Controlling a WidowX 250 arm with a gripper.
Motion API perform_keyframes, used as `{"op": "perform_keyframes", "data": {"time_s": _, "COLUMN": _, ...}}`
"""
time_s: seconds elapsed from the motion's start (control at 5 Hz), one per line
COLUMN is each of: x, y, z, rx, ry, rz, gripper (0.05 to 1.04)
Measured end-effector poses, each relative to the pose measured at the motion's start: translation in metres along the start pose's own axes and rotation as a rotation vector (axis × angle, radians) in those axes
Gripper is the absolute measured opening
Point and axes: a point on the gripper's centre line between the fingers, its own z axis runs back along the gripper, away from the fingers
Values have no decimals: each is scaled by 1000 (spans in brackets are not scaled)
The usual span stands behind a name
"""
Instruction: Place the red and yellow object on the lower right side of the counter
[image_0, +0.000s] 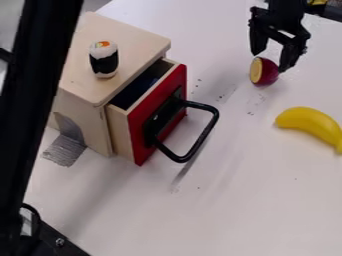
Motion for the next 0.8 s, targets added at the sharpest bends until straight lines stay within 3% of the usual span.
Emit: {"op": "perform_keyframes", "data": {"time_s": 0.8, "x": 1, "y": 16, "z": -15, "rx": 7, "ry": 44, "rz": -54, "gripper": 999}}
